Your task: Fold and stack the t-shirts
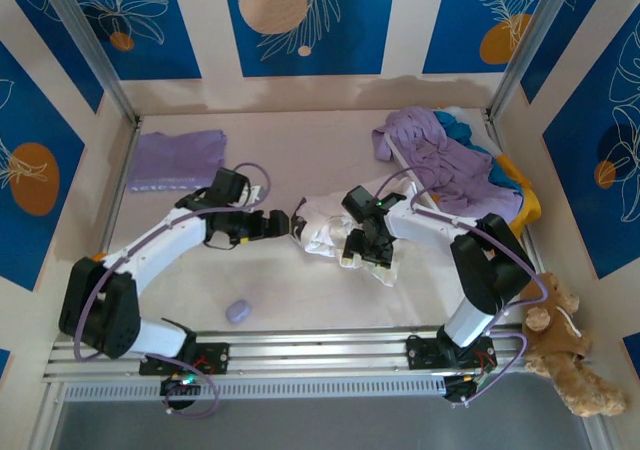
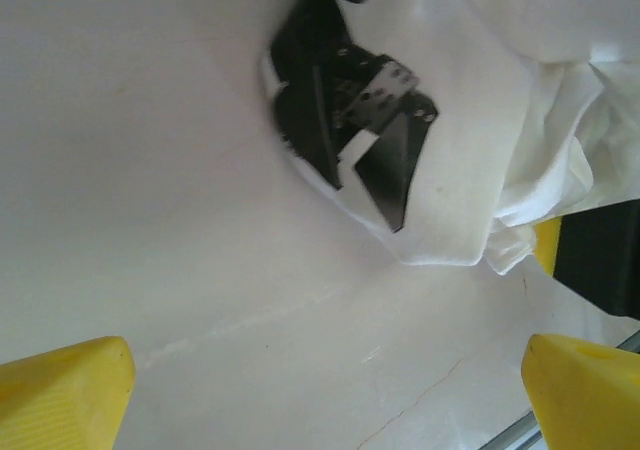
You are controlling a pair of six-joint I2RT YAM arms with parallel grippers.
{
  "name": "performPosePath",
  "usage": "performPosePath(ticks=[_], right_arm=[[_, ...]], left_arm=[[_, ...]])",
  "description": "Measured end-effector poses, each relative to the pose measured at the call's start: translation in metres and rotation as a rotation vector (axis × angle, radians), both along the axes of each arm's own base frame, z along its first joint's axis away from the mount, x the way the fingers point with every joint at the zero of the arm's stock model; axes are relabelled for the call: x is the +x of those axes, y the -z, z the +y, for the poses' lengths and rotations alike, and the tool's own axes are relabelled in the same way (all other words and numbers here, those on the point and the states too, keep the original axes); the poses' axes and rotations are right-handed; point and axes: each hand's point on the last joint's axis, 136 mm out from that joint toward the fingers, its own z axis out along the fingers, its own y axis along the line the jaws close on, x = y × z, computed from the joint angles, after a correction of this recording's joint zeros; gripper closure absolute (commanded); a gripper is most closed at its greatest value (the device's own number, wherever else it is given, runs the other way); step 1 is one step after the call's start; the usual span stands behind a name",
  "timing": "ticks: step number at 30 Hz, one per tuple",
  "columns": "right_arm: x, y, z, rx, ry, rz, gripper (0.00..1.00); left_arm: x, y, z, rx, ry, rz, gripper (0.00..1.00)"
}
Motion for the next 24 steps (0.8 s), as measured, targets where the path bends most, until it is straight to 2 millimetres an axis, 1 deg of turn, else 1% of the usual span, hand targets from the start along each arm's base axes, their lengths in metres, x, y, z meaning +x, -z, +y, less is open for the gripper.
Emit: performPosePath(ticks=[1,4,5,7,9,10,14,16,19,21,23,24], right_arm=[[-0.001,0.002,-0.001,0.002,0.002,0.003,0.54],[-0.001,0.006,-0.003,0.007,0.013,0.006,0.73],[-0.001,0.007,-0.004,0.007,0.019,0.007,0.79],[0.0,0.008,-0.006,0.005,0.024,0.005,0.86],[0.001,0.004,-0.007,0.011,0.03,-0.007,0.89],[0.002,0.001,-0.008,0.02,0.032,-0.019,0.91],[0.006,-0.016,-0.009,0.079,0.053,-0.073,0.95],[0.009,-0.023,-0.012,0.106,0.07,-0.094,0.96],[0.014,-0.031,-0.016,0.141,0.097,-0.118,0.98],[0.016,-0.035,-0.018,0.156,0.109,-0.129,0.98],[0.018,-0.04,-0.02,0.167,0.119,-0.139,0.98],[0.019,-0.042,-0.021,0.173,0.123,-0.147,0.99]], left_arm=[[0.002,0.0,-0.008,0.004,0.014,-0.004,0.01],[0.008,-0.001,-0.03,0.015,0.052,-0.015,0.03],[0.011,-0.003,-0.037,0.017,0.065,-0.022,0.03],[0.016,-0.005,-0.052,0.02,0.089,-0.03,0.05],[0.02,-0.006,-0.068,0.018,0.113,-0.035,0.07],[0.023,-0.005,-0.077,0.017,0.125,-0.035,0.1],[0.032,0.003,-0.104,0.018,0.147,-0.017,0.27],[0.035,0.009,-0.114,0.024,0.158,-0.007,0.32],[0.04,0.015,-0.13,0.029,0.179,-0.003,0.42],[0.043,0.017,-0.142,0.03,0.199,-0.004,0.57],[0.045,0.019,-0.154,0.029,0.219,-0.007,0.76],[0.046,0.02,-0.158,0.031,0.226,-0.006,0.82]])
